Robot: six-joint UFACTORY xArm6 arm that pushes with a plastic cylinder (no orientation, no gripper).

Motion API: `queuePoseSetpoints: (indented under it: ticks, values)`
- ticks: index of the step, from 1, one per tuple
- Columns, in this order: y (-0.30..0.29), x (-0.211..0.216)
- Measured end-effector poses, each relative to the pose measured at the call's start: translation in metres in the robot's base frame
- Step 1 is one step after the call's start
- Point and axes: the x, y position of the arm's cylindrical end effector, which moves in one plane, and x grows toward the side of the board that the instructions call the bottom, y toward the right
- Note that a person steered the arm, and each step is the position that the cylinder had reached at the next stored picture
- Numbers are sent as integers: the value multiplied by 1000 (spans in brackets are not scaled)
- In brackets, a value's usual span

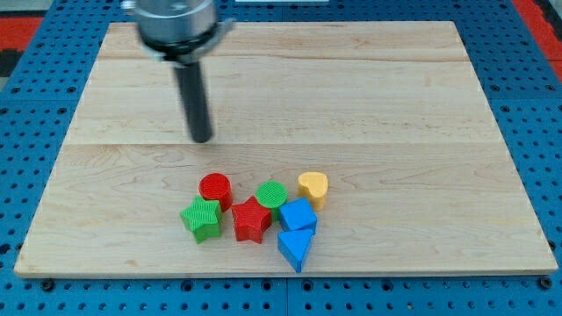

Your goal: Move arm from between the group of blocks

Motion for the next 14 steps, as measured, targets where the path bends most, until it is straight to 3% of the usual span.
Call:
queuePoseSetpoints:
  ticks: [2, 3, 4, 5, 6, 8, 9, 11, 12, 14]
  values:
    - [-98, 121]
    - [-77, 172]
    - [-41, 180]
    - [52, 180]
    - [76, 180]
    - [235, 175]
    - [246, 157]
    - [227, 179]
    - [181, 176]
    - [171, 135]
